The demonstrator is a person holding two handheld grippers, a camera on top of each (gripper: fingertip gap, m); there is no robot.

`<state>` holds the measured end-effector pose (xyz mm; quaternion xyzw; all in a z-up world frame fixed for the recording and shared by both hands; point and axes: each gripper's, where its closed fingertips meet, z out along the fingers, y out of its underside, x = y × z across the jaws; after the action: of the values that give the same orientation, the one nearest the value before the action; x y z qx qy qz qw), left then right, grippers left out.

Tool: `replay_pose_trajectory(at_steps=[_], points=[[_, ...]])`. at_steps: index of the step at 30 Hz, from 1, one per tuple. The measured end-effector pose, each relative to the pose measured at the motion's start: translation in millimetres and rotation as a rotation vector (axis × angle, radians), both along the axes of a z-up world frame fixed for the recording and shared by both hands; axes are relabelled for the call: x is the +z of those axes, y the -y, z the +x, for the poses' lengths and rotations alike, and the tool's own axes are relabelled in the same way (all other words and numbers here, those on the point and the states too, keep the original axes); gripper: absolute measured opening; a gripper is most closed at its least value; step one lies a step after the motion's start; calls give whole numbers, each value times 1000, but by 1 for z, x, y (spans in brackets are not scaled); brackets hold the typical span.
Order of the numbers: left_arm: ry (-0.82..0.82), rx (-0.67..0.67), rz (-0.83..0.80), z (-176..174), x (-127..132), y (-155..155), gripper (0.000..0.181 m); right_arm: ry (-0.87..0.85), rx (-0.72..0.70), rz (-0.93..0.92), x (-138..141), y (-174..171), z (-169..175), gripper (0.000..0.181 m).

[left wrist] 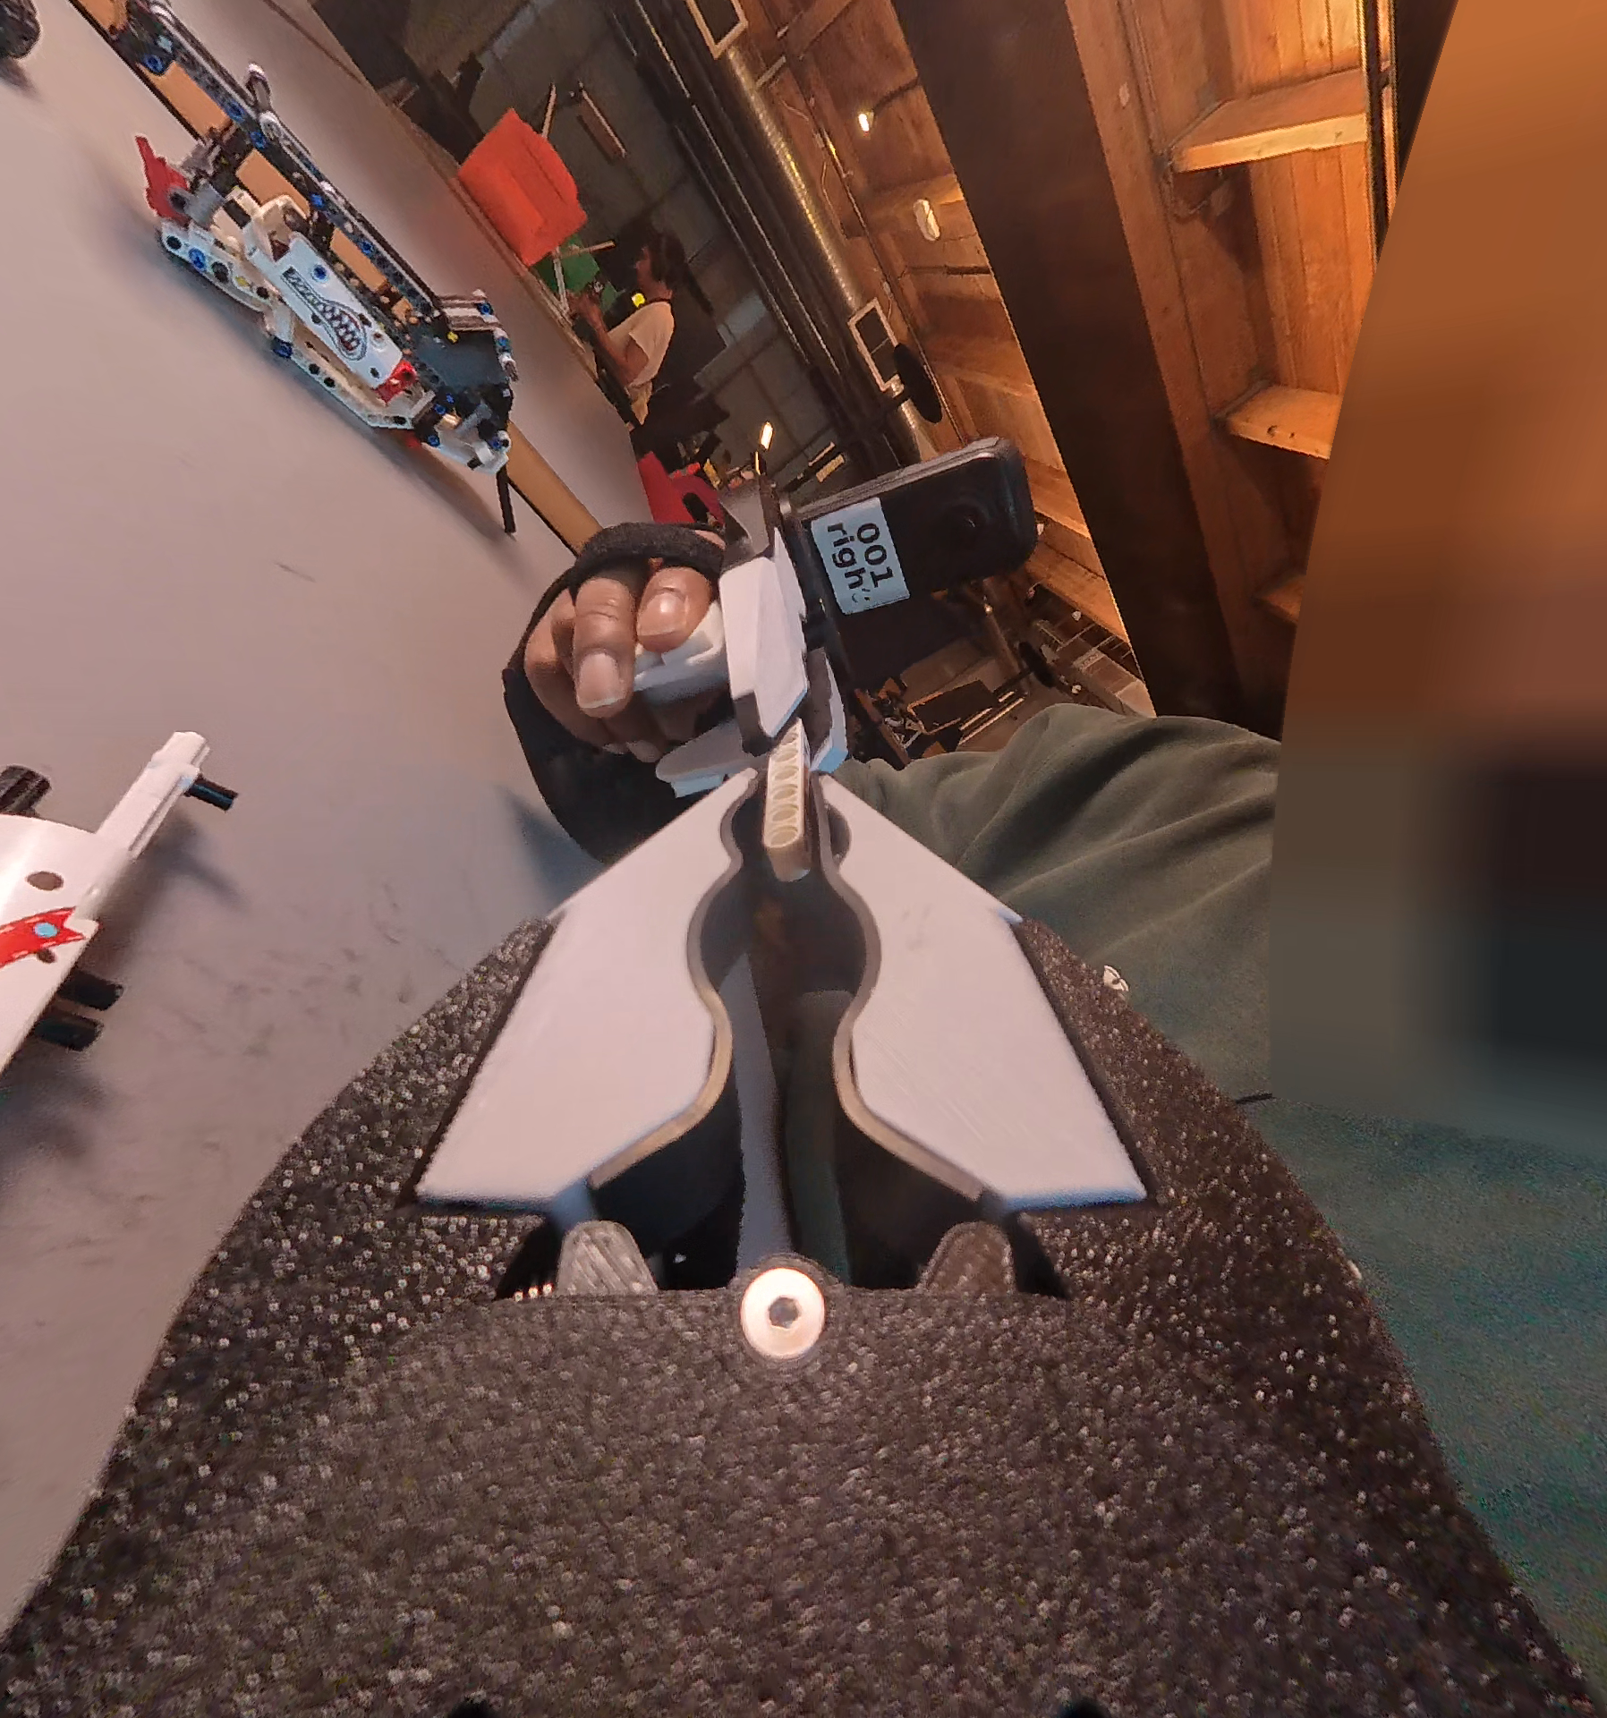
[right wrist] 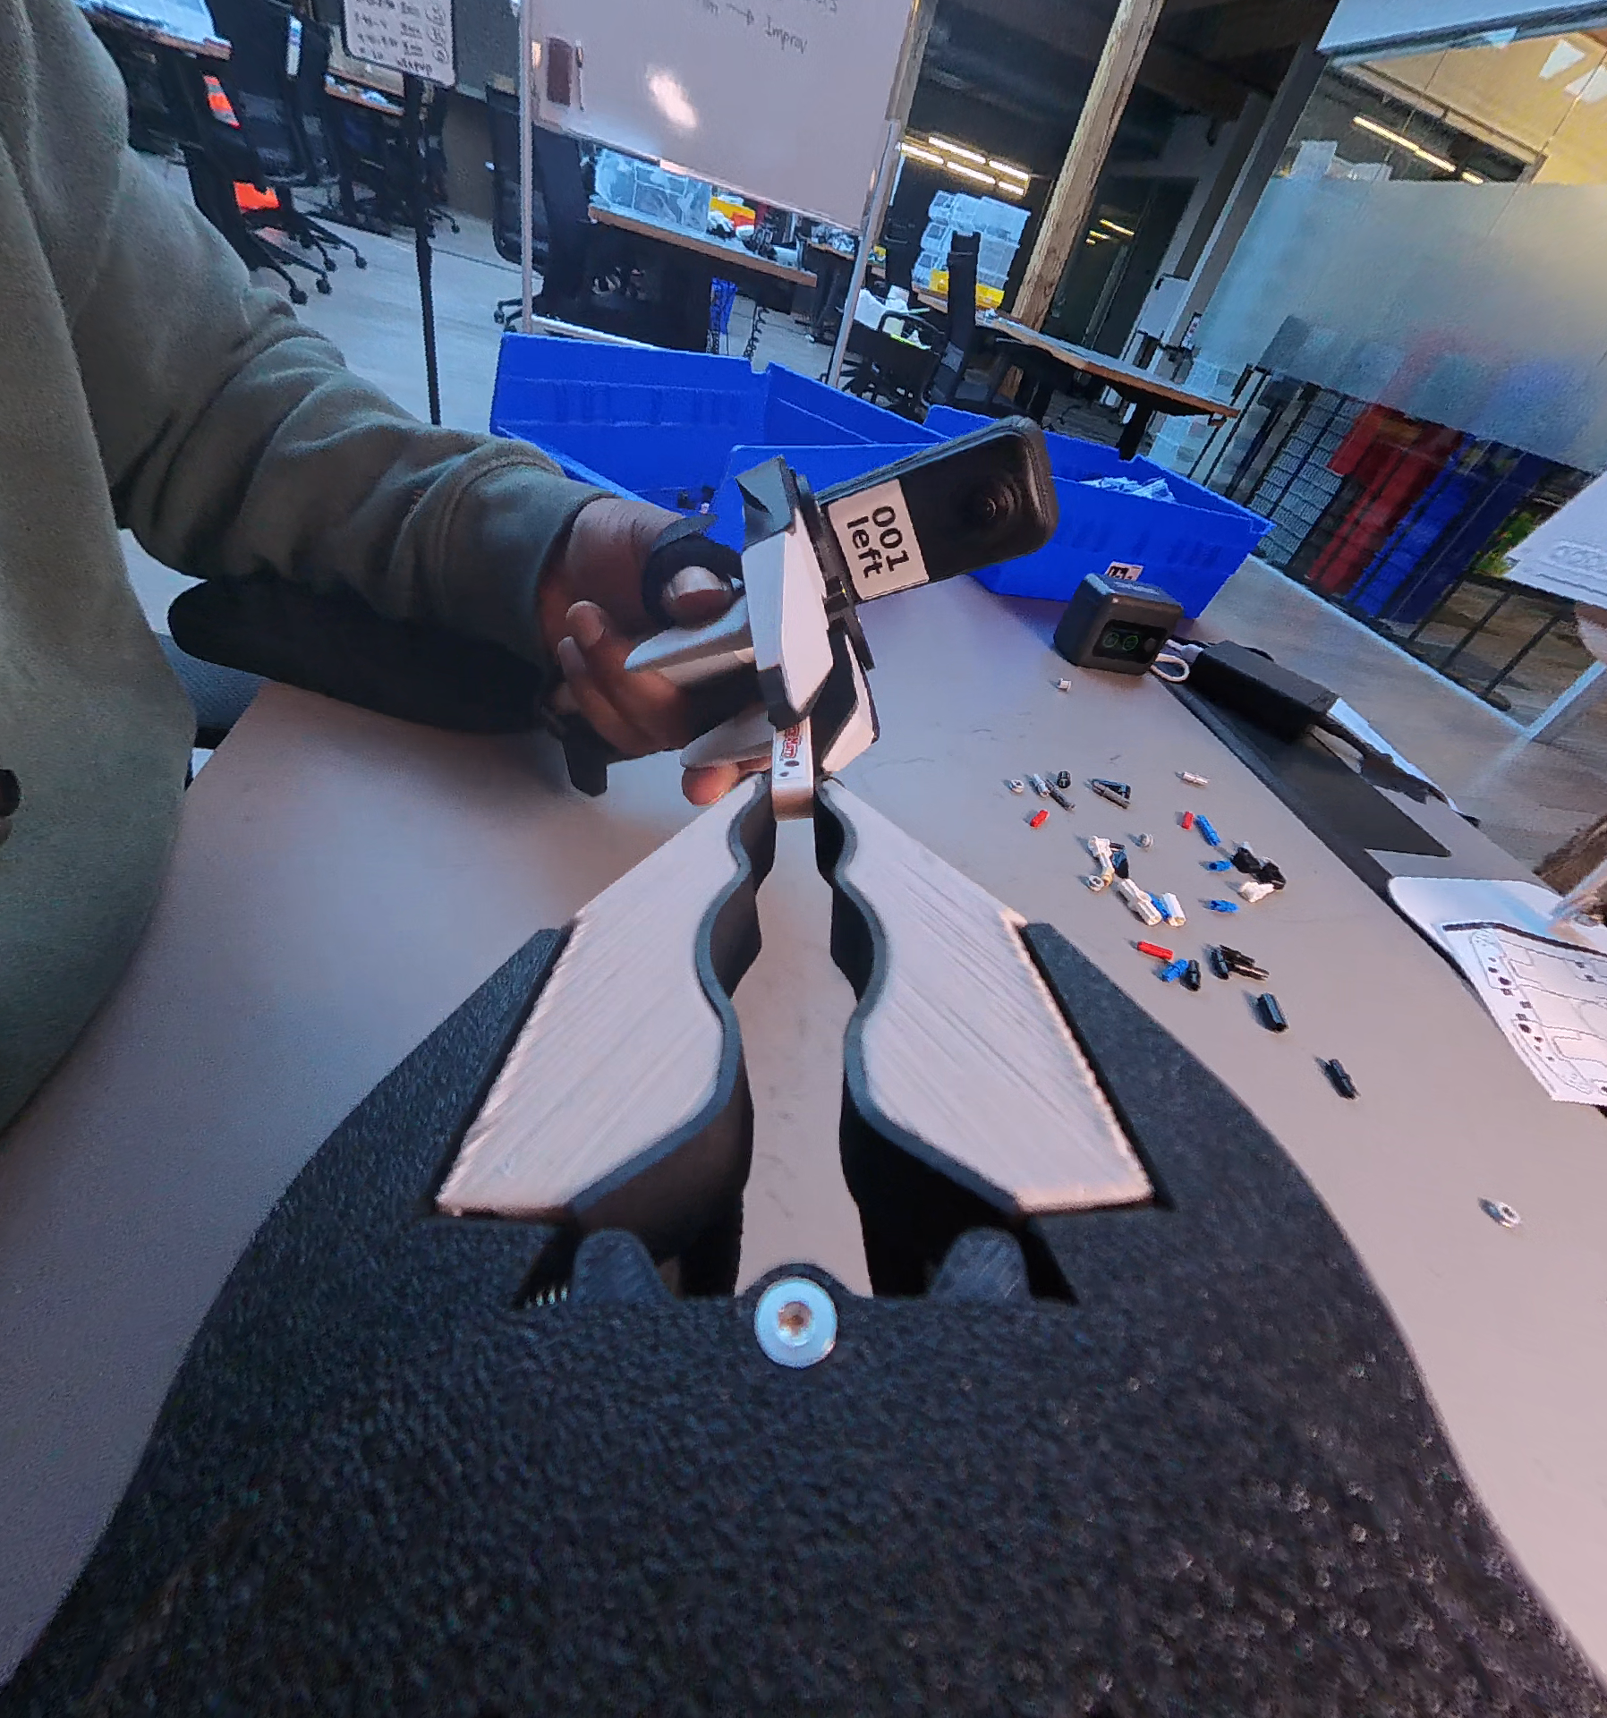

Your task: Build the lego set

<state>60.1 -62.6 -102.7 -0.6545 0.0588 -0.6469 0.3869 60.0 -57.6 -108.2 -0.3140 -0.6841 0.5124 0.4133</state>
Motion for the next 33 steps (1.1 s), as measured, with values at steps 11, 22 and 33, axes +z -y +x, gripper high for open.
replay_pose_trajectory(at_steps=[11,22,33], points=[[-179,112,242,-38,12,8,31,27,17,-207,6,-21,10,7],[-768,124,510,-4,-24,12,8,146,94,-247,-13,7,1,7],[-951,97,434,-15,-64,4,8,185,-78,156,-54,-8,-9,13]])
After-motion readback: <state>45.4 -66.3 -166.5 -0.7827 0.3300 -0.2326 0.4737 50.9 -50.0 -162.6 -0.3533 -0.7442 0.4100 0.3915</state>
